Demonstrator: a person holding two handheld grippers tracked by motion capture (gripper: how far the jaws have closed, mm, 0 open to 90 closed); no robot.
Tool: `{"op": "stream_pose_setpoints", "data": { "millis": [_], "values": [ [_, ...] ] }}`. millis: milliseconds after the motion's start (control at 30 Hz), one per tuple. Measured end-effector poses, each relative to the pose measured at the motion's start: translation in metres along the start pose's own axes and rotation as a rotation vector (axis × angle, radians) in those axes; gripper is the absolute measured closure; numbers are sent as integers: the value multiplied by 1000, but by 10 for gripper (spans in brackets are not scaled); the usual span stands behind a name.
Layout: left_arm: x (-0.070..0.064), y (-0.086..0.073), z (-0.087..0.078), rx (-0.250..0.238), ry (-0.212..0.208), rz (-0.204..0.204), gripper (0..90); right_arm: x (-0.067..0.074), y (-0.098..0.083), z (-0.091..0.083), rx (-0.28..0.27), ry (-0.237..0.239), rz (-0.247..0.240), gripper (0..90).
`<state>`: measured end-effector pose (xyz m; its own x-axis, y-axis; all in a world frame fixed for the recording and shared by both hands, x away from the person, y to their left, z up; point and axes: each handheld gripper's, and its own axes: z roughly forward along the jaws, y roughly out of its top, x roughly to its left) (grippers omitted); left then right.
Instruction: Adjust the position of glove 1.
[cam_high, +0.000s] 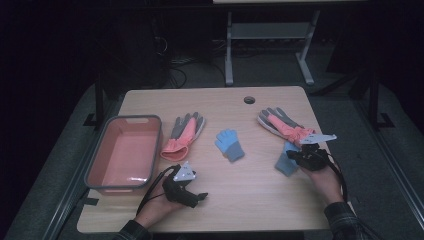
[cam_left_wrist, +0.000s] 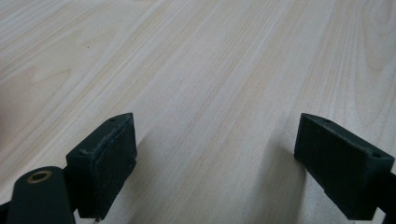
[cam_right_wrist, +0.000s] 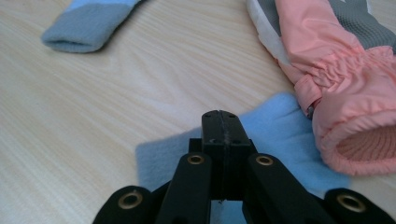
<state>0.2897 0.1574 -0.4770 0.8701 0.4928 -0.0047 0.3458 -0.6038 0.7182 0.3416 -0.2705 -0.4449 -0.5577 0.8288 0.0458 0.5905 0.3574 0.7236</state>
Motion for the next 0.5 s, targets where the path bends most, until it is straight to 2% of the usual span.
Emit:
{"op": "stream_pose_setpoints", "data": {
  "millis": [233, 333, 500],
  "values": [
    [0, 0, 0, 1, 0, 2, 123, -9, -2, 6, 20, 6, 11, 900],
    [0, 0, 0, 0, -1, 2, 123, -13, -7, 8, 38, 9, 23, 900],
    [0, 0, 0, -1, 0, 0, 124, -14, -12, 14, 86, 4, 10, 900]
  ]
}}
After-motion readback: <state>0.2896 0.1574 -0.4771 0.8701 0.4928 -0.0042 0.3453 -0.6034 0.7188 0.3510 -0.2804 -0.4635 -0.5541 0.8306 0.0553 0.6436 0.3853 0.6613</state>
